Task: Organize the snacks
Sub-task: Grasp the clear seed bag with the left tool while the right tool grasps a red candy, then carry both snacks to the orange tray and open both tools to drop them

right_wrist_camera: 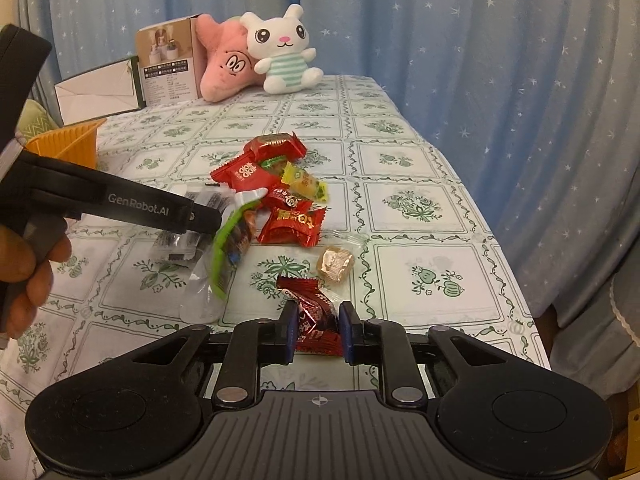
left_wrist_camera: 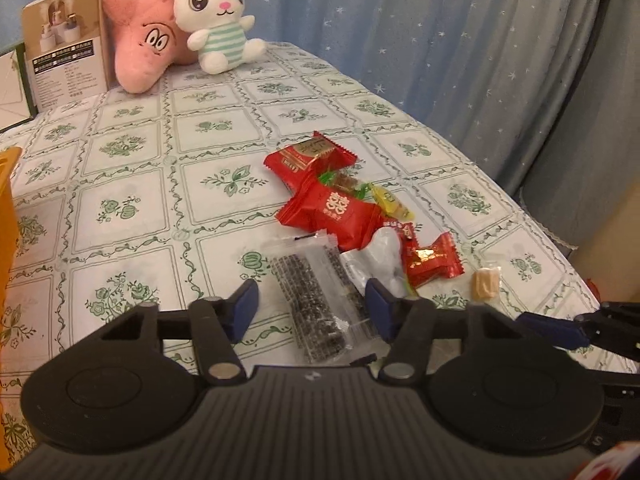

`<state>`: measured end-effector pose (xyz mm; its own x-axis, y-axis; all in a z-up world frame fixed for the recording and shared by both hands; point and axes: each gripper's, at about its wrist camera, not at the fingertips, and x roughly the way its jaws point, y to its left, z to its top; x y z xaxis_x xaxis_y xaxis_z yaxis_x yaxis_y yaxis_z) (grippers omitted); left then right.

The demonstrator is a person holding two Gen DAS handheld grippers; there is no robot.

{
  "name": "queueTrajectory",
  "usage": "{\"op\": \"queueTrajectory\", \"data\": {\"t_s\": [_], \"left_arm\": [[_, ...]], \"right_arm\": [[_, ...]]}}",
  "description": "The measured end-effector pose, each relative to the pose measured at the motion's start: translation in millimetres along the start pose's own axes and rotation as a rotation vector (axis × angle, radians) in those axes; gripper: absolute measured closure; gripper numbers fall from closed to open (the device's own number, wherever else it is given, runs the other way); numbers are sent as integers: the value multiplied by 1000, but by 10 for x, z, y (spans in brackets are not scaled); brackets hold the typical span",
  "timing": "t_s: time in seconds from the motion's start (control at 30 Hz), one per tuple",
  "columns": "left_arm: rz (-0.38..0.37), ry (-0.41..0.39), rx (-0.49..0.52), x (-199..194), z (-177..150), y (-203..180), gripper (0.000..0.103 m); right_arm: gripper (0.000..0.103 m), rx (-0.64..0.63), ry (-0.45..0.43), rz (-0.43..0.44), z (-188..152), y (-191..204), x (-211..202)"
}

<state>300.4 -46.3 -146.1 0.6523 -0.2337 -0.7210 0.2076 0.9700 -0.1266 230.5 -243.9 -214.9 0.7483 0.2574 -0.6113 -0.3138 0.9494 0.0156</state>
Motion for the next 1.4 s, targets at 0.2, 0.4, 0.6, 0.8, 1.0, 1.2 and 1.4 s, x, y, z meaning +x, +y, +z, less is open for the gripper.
{"op": "queueTrajectory", "data": {"t_s": [0.2, 0.4, 0.6, 0.8, 1.0, 1.2, 1.4], "left_arm": [[7, 9, 32, -177, -130, 49, 67], [48, 4, 86, -365, -302, 74, 66], [79, -5, 93, -259, -269, 88, 57], [64, 10, 110, -206, -280, 85, 63], [53, 16, 104, -249, -323, 77, 68], [59, 23, 84, -359, -357, 114, 68], [47, 4, 49, -597, -349, 127, 68]], "right_arm": [[71, -1, 5, -3, -10, 14, 36], [71, 12, 12, 0, -15, 25, 13], [77, 28, 6, 3, -18, 26, -19], [76, 20, 10, -3, -13, 46, -10], [76, 26, 12, -20, 0, 44, 37], [77, 50, 8, -15, -12, 47, -8], [78, 67, -28, -8, 61, 92, -281]]}}
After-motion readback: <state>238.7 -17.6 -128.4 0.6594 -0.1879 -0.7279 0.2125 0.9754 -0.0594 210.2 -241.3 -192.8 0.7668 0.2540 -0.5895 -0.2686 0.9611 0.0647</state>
